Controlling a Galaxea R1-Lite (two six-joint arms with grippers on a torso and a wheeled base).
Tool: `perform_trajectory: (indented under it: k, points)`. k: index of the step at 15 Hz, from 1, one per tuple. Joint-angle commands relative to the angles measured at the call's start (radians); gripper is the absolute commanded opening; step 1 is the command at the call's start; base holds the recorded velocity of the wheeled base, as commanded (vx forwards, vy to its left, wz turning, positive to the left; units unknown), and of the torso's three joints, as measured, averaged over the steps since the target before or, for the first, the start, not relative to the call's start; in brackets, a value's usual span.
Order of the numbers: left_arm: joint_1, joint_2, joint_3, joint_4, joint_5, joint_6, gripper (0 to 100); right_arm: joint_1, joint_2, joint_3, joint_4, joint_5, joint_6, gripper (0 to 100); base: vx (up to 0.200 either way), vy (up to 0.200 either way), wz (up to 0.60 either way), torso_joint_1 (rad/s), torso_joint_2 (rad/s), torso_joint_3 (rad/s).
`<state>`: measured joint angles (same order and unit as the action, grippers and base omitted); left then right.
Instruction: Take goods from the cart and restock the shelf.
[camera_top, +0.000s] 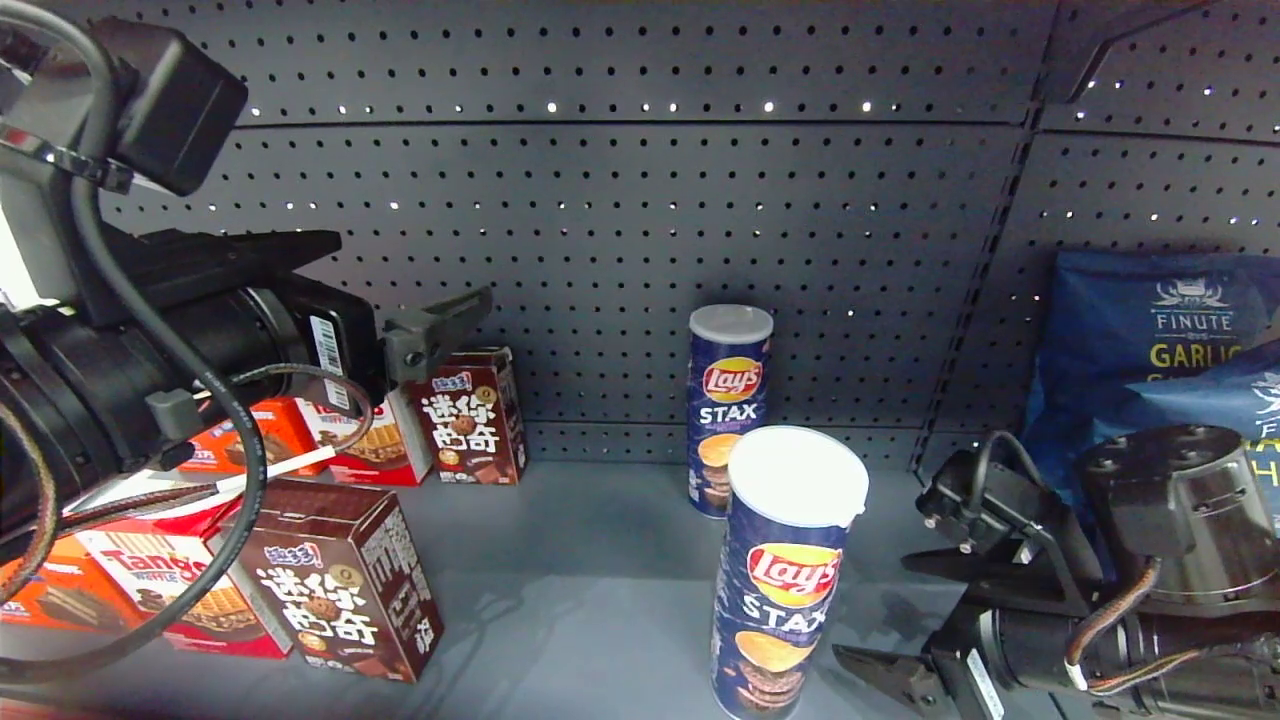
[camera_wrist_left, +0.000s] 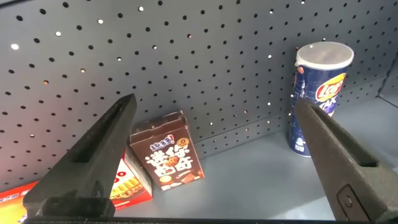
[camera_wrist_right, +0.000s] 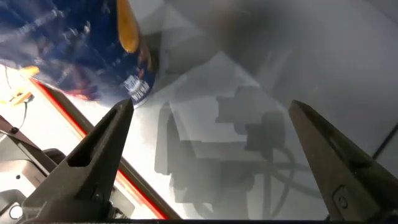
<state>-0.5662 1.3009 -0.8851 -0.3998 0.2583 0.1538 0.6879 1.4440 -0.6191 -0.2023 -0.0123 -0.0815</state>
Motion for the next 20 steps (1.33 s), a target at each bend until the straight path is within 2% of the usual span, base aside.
perform_trajectory:
  k: [1,20]
  points:
    - [0.000,0.008,0.000,-0.002,0.001,0.000,100,0.013,0.021,-0.008,0.000,-0.001,0.000,100,0.000,0.000,0.00,0.000,0.00,0.000]
    - [0.014,0.015,0.008,-0.022,-0.001,-0.003,100,0.035,0.099,-0.050,-0.028,-0.001,0.000,100,0.000,0.000,0.00,0.000,0.00,0.000]
